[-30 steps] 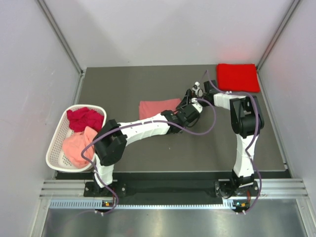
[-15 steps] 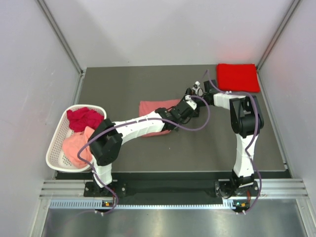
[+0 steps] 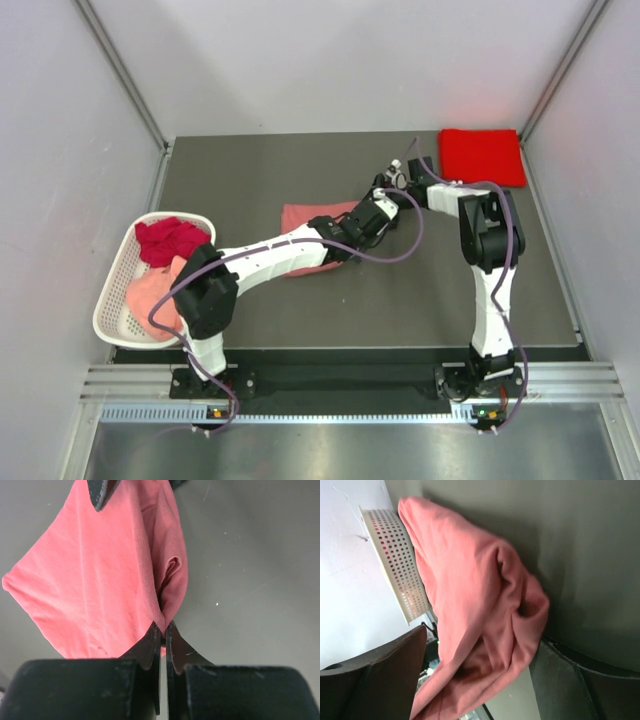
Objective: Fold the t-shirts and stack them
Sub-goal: Neatly place the folded tshirt to the corner
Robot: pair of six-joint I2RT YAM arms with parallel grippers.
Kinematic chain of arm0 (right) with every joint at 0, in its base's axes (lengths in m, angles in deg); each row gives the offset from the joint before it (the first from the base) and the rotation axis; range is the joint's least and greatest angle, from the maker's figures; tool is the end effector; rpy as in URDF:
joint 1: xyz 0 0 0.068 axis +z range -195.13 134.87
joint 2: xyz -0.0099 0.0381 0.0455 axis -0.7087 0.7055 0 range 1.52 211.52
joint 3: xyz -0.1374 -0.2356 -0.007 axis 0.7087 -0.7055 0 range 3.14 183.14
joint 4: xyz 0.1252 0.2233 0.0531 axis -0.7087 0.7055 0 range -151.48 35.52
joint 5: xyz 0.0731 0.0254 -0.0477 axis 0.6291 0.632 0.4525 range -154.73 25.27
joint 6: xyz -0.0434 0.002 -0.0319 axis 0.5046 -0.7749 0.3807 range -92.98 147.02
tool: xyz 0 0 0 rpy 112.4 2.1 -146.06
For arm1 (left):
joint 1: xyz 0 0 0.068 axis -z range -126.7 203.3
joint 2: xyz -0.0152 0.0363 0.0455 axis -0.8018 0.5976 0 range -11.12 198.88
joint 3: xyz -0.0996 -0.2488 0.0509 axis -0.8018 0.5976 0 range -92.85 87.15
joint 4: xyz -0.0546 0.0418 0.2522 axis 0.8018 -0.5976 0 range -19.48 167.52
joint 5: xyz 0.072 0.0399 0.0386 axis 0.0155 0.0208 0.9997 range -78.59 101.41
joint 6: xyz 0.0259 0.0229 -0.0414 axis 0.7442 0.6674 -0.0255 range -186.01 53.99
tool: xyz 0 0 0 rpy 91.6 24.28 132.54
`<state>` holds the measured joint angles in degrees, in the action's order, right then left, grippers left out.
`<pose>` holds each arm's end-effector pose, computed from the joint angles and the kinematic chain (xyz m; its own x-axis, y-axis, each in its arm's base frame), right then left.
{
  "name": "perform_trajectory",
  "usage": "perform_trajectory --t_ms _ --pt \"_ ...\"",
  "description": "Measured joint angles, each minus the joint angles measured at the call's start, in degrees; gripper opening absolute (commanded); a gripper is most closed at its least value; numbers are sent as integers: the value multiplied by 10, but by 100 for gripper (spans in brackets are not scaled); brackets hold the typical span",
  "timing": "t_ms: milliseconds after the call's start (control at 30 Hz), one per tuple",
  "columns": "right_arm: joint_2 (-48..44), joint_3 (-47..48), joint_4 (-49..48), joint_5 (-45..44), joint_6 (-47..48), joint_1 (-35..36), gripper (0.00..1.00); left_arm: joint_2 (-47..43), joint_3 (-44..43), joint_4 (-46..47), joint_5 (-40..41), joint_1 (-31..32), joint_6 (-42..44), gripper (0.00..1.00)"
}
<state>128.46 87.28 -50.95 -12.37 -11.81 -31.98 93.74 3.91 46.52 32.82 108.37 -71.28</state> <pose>0.4381 0.1312 0.1253 -0.9843 0.1633 -0.0670 0.0228 0.4940 0.8692 0.2411 -0.3227 0.2491 -0.5116 0.5830 -0.6312 0.5918 0.7716 0.2330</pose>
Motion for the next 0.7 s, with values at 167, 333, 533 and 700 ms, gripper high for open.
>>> perform_trajectory --t_ms 167,333,533,700 --pt "16 23 1 -13 -3 4 53 -6 1 1 -10 -1 -6 0" --pt "27 29 4 -33 -2 14 0 -6 9 7 -29 -2 -10 0" --pt "31 34 5 -79 19 32 0 -24 43 15 -82 -7 -46 58" --pt "13 57 67 -150 115 38 0 -147 120 19 -141 -49 -98 63"
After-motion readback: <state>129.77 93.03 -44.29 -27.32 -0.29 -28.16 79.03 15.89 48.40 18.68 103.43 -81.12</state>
